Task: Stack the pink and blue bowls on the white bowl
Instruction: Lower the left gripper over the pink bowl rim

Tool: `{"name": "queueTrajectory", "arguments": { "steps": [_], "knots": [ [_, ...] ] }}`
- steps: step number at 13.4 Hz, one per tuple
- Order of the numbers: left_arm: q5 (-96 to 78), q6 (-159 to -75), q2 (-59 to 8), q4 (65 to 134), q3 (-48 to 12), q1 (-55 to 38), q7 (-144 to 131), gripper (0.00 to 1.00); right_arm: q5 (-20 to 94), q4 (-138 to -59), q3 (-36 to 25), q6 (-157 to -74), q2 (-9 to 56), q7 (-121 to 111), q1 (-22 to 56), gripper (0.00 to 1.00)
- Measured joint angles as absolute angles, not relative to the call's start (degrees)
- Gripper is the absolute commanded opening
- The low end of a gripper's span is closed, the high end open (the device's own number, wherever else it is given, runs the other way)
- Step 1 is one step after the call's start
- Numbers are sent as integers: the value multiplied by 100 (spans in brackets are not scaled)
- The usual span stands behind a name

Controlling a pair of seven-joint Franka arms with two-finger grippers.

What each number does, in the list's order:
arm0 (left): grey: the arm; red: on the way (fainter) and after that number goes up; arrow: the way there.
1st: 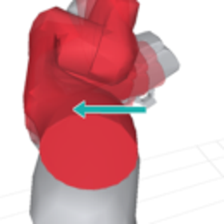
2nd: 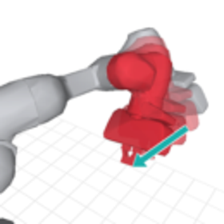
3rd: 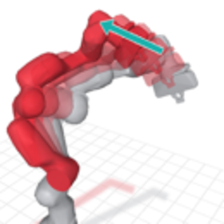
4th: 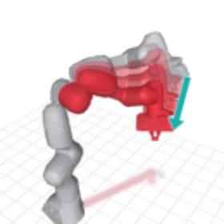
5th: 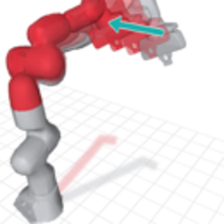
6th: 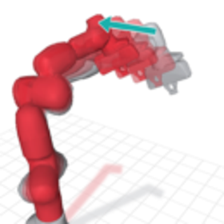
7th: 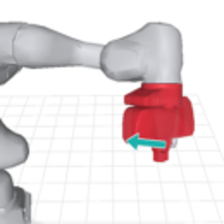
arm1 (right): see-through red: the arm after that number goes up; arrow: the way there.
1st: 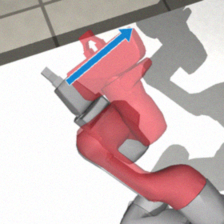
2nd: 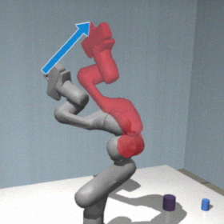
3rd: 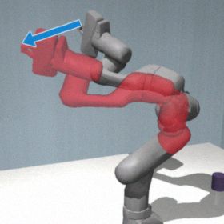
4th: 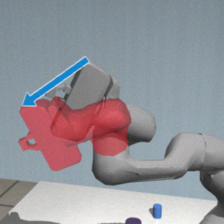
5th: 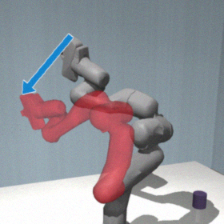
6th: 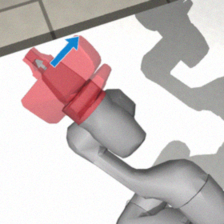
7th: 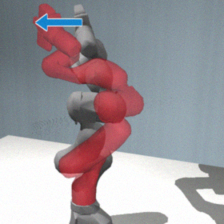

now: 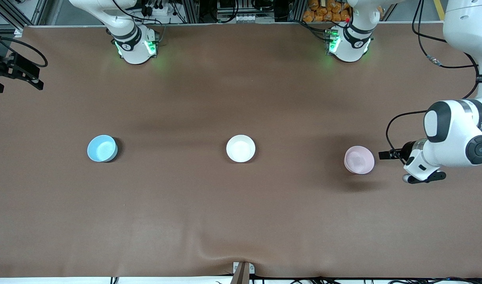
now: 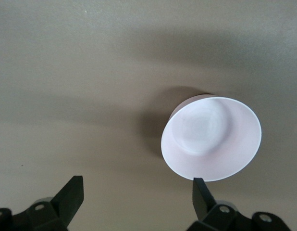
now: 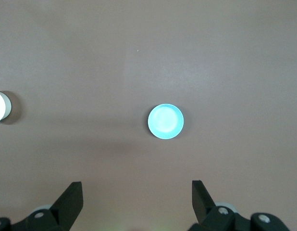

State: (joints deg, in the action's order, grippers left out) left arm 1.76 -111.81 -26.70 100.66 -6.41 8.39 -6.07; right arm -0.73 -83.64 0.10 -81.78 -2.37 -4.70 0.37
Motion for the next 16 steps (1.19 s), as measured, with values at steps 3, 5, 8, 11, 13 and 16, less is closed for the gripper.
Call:
{"name": "queueTrajectory", "arguments": {
  "steps": [3,5,8,11,13,16],
  "knots": [
    [176,-11273,-2839,10074,-672,825,-604,100,-73,-8364,10,-8178,-237,-470,37,100],
    [176,-11400,-2954,10097,-691,815,-604,100,-73,-8364,6,-8178,-237,-470,36,100],
    [176,-11633,-3095,10192,-712,771,-604,100,-73,-8364,3,-8178,-237,-470,35,100],
    [176,-11768,-3210,10235,-713,726,-604,100,-73,-8364,1,-8177,-237,-470,33,100],
    [176,-11846,-3288,10248,-713,727,-604,100,-73,-8364,1,-8177,-237,-470,33,100],
    [176,-11919,-3381,10258,-712,729,-604,78,-73,-8364,0,-8177,-237,-470,33,100]
  ]
}}
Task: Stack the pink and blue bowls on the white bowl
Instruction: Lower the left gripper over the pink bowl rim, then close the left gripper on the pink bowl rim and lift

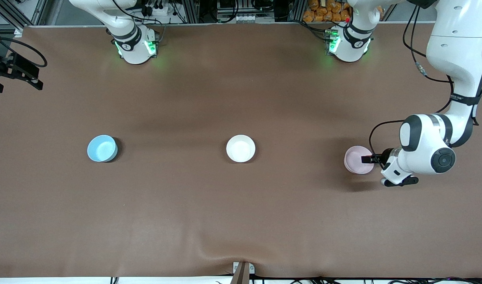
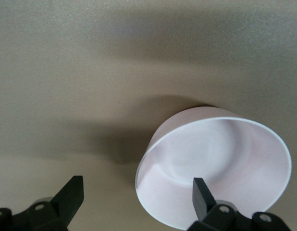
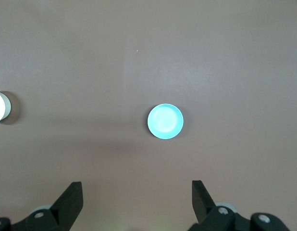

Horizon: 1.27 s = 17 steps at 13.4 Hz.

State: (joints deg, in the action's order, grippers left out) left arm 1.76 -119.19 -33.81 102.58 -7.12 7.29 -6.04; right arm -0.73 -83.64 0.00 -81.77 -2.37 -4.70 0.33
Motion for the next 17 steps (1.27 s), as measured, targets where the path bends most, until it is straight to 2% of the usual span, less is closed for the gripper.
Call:
{"name": "queueTrajectory", "arguments": {
  "steps": [1,4,6,13,17],
  "knots": [
    [176,-11924,-3398,10258,-713,728,-604,62,-73,-8364,0,-8177,-237,-470,32,100],
    [176,-11931,-3411,10258,-713,724,-604,33,-73,-8364,-1,-8175,-237,-470,31,100],
    [176,-11935,-3411,10258,-714,724,-604,0,-73,-8364,-1,-8175,-237,-470,31,100],
    [175,-11953,-3295,10198,-762,740,-575,0,33,-8364,-3,-8174,-236,-469,-69,100],
    [174,-11920,-2827,10134,-1331,765,-582,0,89,-8364,-2,-8173,-234,-469,-124,100]
  ]
}}
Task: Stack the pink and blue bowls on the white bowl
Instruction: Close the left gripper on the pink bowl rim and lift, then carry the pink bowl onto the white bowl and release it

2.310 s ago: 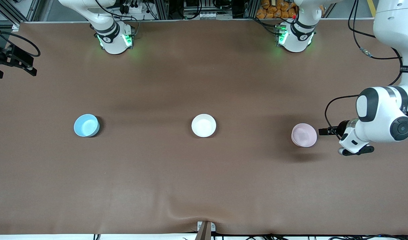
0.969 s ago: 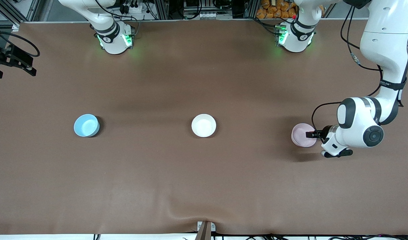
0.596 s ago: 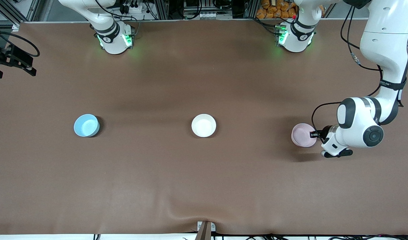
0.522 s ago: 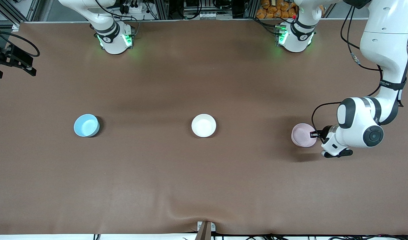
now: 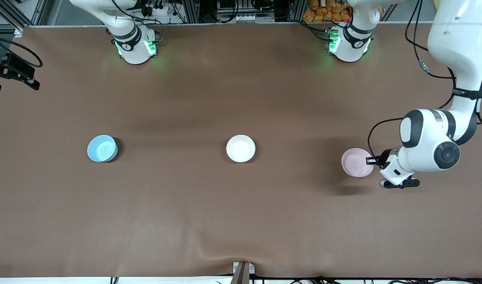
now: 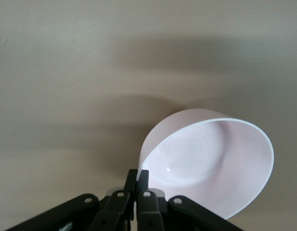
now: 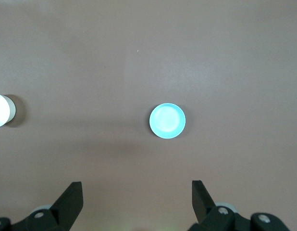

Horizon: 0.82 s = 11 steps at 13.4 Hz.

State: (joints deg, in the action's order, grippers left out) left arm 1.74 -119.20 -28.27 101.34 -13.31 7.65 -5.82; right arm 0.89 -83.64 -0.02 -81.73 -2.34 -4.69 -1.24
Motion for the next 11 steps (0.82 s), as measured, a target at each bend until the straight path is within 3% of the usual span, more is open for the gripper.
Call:
{"name": "queueTrajectory", "arguments": {
  "steps": [6,11],
  "knots": [
    [27,-11898,-2541,9807,-2645,577,-2135,0,93,-8364,-1,-8169,-234,-469,-128,100],
    [22,-11900,-2947,9254,-2750,-669,-3919,0,95,-8364,0,-8164,-233,-469,-131,100]
  ]
}}
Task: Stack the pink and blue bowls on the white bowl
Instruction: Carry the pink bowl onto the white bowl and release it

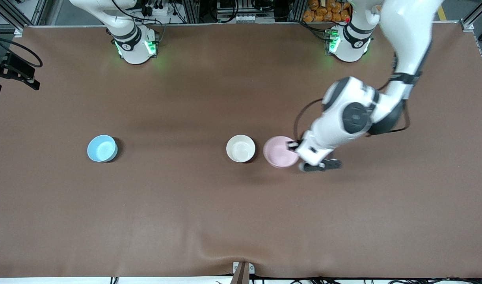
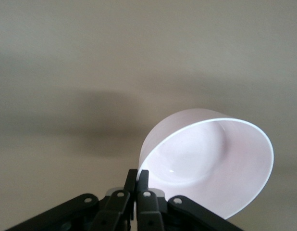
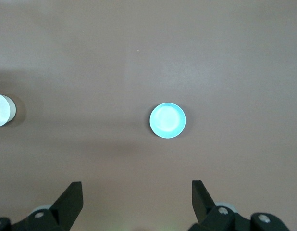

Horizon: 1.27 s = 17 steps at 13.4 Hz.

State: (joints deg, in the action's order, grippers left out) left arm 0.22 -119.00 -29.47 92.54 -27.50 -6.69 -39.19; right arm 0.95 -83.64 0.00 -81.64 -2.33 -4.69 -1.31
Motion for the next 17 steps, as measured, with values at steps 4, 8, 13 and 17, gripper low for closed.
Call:
{"name": "queueTrajectory", "arguments": {
  "steps": [4,8,13,17],
  "knots": [
    [22,-11899,-3338,9059,-2747,-1149,-4789,0,96,-8364,1,-8151,-233,-469,-132,100],
    [22,-11930,-3813,8932,-2746,-1517,-5204,0,98,-8364,1,-8085,-233,-469,-132,100],
    [-2,-12196,-4161,8819,-2744,-1686,-5295,0,98,-8364,-1,-8013,-233,-469,-164,100],
    [-3,-12358,-4242,8808,-2740,-1693,-5295,0,99,-8364,-1,-8009,-233,-469,-180,100]
  ]
}}
